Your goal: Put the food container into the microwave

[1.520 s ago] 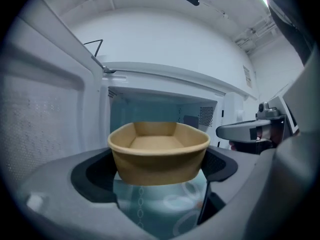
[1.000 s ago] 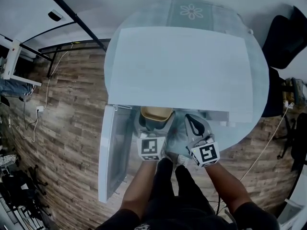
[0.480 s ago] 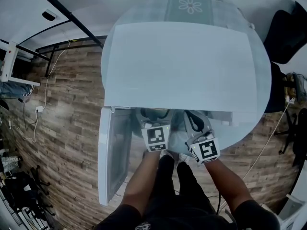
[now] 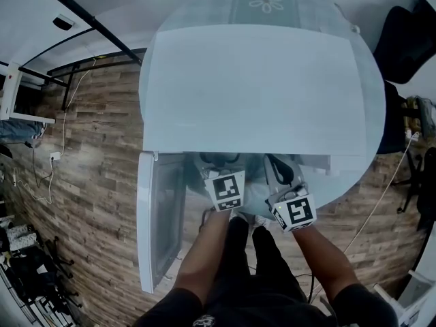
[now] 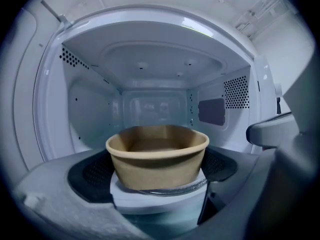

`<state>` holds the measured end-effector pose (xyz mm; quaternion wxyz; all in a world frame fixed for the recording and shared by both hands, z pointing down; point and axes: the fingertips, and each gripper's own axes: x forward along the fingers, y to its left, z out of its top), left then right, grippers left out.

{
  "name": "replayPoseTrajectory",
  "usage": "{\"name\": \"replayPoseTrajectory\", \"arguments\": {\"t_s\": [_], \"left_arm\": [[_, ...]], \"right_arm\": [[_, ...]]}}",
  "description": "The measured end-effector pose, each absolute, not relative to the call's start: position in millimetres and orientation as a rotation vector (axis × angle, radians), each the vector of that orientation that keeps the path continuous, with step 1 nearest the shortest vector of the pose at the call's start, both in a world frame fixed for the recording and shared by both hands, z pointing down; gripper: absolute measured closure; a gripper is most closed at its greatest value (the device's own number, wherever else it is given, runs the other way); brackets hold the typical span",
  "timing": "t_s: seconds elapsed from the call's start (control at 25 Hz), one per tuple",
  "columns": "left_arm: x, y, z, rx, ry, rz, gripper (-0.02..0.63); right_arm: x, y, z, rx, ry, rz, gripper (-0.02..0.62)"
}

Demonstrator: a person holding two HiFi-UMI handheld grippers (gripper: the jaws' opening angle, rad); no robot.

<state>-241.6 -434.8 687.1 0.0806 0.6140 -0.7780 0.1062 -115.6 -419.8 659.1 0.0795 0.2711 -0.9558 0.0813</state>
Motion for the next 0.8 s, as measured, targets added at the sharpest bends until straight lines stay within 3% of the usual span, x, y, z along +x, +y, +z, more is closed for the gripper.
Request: {"name": "replayPoseTrajectory", "arguments": {"t_s": [0.8], "left_arm": [[-206.2, -350.5, 638.4, 1.777, -2.364, 0.324, 0.099]], "right_arm": [[-89.0, -371.1, 611.7, 0.753, -2.925, 0.241, 0.594]]}}
